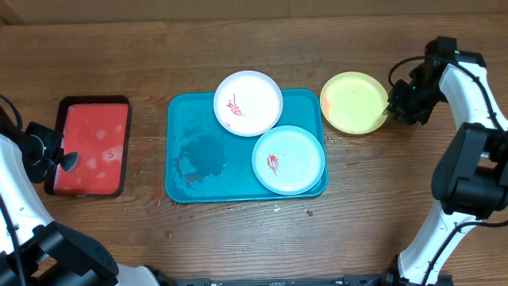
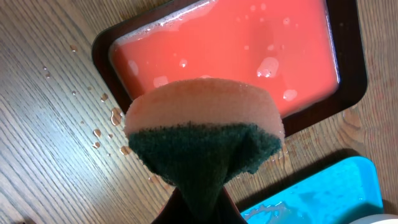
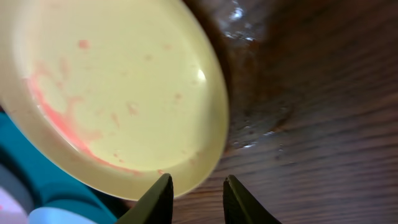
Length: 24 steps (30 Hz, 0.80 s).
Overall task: Clean dirty plates on tray and stack at the side
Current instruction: 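Grasp the white plate rim with the right gripper and drag it toward the tray center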
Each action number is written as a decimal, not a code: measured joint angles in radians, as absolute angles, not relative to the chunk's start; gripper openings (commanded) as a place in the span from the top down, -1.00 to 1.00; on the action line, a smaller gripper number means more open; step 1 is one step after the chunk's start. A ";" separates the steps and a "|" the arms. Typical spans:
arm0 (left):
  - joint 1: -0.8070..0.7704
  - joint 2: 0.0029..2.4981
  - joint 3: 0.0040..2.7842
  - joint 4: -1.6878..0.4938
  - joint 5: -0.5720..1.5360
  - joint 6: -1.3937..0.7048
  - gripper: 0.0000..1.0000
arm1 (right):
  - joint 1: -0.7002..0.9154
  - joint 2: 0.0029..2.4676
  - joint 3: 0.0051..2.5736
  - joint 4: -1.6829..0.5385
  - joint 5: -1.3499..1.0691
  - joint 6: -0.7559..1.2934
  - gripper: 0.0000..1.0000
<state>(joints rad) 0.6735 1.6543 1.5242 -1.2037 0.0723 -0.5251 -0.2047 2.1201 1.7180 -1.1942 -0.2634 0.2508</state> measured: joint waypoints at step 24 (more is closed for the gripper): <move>0.584 1.654 1.523 -1.174 0.072 -0.487 0.91 | 0.409 2.194 1.829 -0.669 -0.062 0.126 -0.43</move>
<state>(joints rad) 0.5838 1.6543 1.5234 -1.1740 0.0723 -0.4866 0.4091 2.1941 1.8290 -0.6693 -0.0616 0.1261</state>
